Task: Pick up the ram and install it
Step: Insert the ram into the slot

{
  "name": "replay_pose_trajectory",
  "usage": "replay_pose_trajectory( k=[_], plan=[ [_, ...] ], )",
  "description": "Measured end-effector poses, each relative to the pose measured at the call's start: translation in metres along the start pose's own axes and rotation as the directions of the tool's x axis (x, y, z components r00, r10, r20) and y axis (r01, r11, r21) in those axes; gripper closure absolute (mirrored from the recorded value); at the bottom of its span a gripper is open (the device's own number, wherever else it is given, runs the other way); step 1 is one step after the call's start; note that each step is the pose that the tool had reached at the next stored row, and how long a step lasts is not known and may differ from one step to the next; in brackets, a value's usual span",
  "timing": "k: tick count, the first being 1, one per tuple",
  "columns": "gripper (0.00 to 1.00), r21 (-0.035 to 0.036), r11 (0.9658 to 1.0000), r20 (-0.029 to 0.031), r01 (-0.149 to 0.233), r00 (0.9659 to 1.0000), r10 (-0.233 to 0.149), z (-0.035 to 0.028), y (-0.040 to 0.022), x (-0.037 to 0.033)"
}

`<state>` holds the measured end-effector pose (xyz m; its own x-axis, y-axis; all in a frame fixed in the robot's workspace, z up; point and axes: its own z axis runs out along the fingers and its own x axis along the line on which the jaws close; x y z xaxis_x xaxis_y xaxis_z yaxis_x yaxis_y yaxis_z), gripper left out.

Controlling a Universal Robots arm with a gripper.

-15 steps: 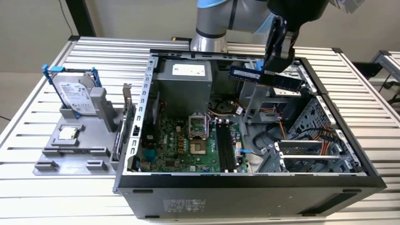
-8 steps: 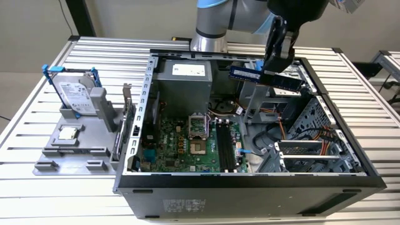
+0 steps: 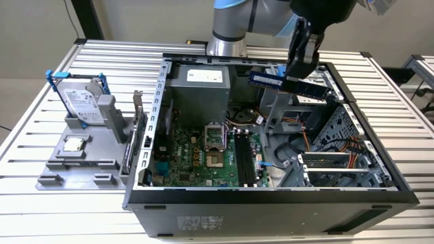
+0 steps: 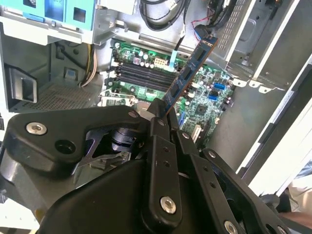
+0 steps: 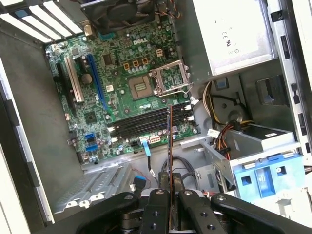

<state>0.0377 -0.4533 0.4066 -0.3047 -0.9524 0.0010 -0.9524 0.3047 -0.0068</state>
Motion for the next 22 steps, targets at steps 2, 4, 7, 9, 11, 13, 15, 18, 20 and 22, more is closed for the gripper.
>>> replay_pose_trajectory(
  k=[2,4,7,9,11,13,15,18,20,22],
  plan=[
    [1.00,0.0000,0.9999,0.0000,-0.015,0.9999,0.015,0.0000,0.0000,0.0000],
    [1.00,0.0000,0.9996,0.0000,-0.030,0.9996,0.030,0.0000,0.0000,0.0000],
    [1.00,-0.0001,0.9980,-0.0002,-0.062,0.9980,0.062,0.0000,0.0000,0.0000],
    [1.00,-0.0001,0.9960,-0.0004,-0.089,0.9960,0.089,0.0000,0.0000,0.0000],
    [1.00,-0.0001,0.9931,-0.0006,-0.117,0.9931,0.117,0.0000,0.0000,0.0000],
    [1.00,-0.0001,0.9896,-0.0008,-0.144,0.9896,0.144,0.0000,0.0000,0.0000],
    [1.00,-0.0002,0.9855,-0.0009,-0.170,0.9855,0.170,0.0000,0.0000,0.0000],
    [1.00,-0.0003,0.9786,-0.0009,-0.206,0.9786,0.206,0.0000,0.0000,0.0000],
    [1.00,-0.0005,0.9737,-0.0006,-0.228,0.9737,0.228,0.0000,0.0000,-0.0001],
    [1.00,-0.0007,0.9680,-0.0005,-0.251,0.9680,0.251,0.0001,0.0000,-0.0001]
  ],
)
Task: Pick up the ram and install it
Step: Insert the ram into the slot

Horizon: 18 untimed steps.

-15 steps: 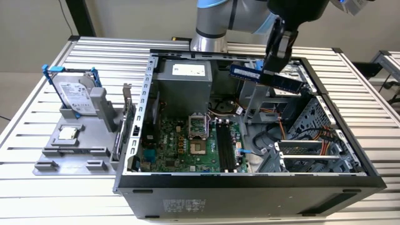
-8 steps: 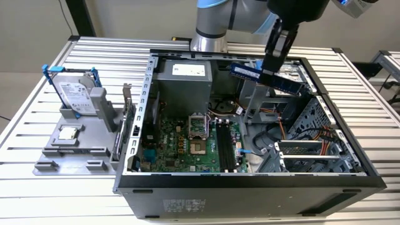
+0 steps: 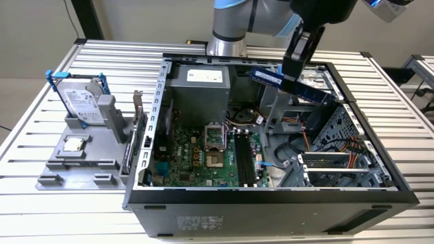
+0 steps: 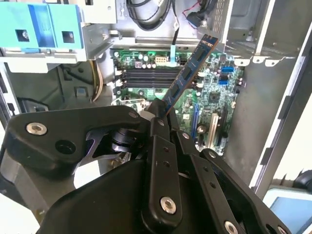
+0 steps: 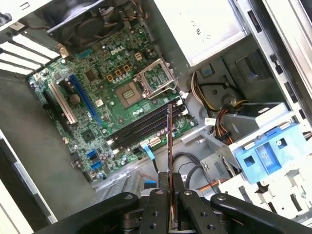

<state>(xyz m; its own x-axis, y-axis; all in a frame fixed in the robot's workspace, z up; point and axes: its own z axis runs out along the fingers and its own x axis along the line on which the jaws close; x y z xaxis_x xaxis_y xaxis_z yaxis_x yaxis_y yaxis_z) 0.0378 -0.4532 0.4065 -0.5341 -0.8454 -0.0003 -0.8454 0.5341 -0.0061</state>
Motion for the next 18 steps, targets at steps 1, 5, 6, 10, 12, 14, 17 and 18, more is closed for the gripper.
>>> replay_pose_trajectory(
  k=[1,5,6,10,12,14,17,18],
  plan=[
    [1.00,0.0000,0.9999,-0.0002,-0.012,0.9999,0.012,-0.0001,0.0000,0.0000],
    [1.00,-0.0001,0.9983,-0.0004,-0.059,0.9983,0.059,-0.0001,0.0000,0.0001],
    [1.00,-0.0002,0.9975,-0.0005,-0.071,0.9975,0.071,-0.0001,0.0000,0.0001],
    [1.00,-0.0003,0.9928,-0.0008,-0.120,0.9928,0.120,-0.0001,0.0000,0.0001],
    [1.00,-0.0003,0.9896,-0.0008,-0.144,0.9896,0.144,0.0000,0.0000,0.0001],
    [1.00,-0.0004,0.9857,-0.0008,-0.168,0.9857,0.168,0.0000,0.0000,0.0001],
    [1.00,-0.0005,0.9788,-0.0010,-0.205,0.9788,0.205,0.0000,0.0000,0.0001],
    [1.00,-0.0005,0.9764,-0.0010,-0.216,0.9764,0.216,0.0000,0.0000,0.0001]
  ],
)
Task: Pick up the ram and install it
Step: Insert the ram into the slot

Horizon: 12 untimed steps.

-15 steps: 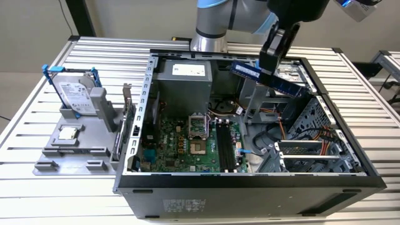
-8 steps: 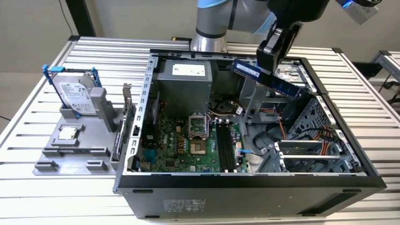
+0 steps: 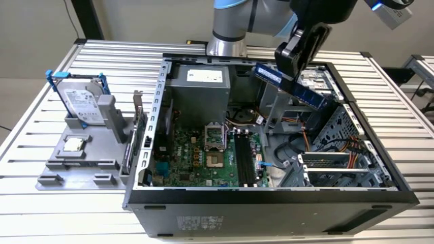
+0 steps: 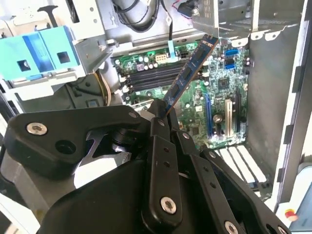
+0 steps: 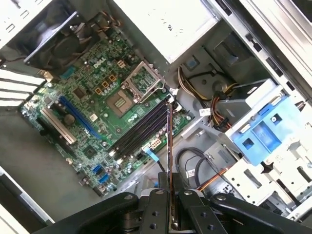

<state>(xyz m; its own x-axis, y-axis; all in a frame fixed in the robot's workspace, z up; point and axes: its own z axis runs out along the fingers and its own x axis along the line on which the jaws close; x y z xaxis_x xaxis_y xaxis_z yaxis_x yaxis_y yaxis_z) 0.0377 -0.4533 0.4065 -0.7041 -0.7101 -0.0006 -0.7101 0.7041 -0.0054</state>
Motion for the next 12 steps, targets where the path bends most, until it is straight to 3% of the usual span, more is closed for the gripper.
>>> replay_pose_trajectory(
  k=[7,12],
  plan=[
    [1.00,-0.0002,0.9967,-0.0002,-0.081,0.9967,0.081,-0.0001,-0.0001,0.0000],
    [1.00,-0.0005,0.9903,-0.0003,-0.139,0.9903,0.139,0.0000,-0.0001,0.0001]
  ],
)
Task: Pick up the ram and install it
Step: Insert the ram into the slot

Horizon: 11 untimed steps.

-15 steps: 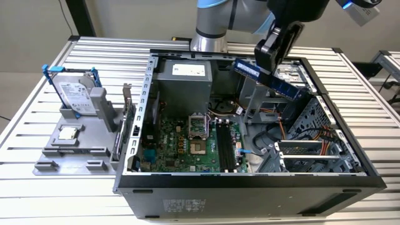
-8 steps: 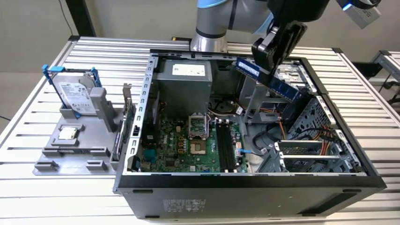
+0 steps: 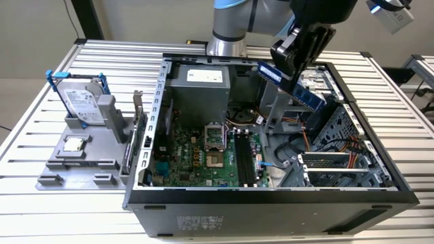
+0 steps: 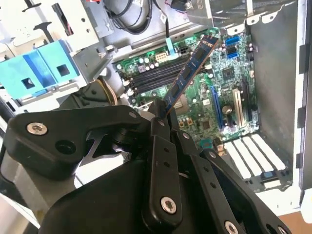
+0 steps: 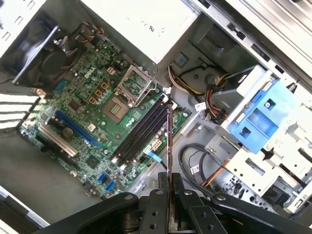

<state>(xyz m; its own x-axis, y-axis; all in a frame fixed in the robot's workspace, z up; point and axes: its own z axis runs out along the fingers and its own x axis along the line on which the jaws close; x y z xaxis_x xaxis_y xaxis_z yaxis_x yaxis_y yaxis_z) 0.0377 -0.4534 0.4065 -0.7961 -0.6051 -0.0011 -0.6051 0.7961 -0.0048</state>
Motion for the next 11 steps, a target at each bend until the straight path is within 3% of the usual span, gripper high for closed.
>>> replay_pose_trajectory(
  k=[5,11],
  plan=[
    [1.00,0.0000,0.9983,-0.0003,-0.058,0.9983,0.058,0.0000,-0.0001,0.0000],
    [1.00,-0.0001,0.9930,-0.0007,-0.118,0.9930,0.118,0.0000,-0.0003,0.0002]
  ],
)
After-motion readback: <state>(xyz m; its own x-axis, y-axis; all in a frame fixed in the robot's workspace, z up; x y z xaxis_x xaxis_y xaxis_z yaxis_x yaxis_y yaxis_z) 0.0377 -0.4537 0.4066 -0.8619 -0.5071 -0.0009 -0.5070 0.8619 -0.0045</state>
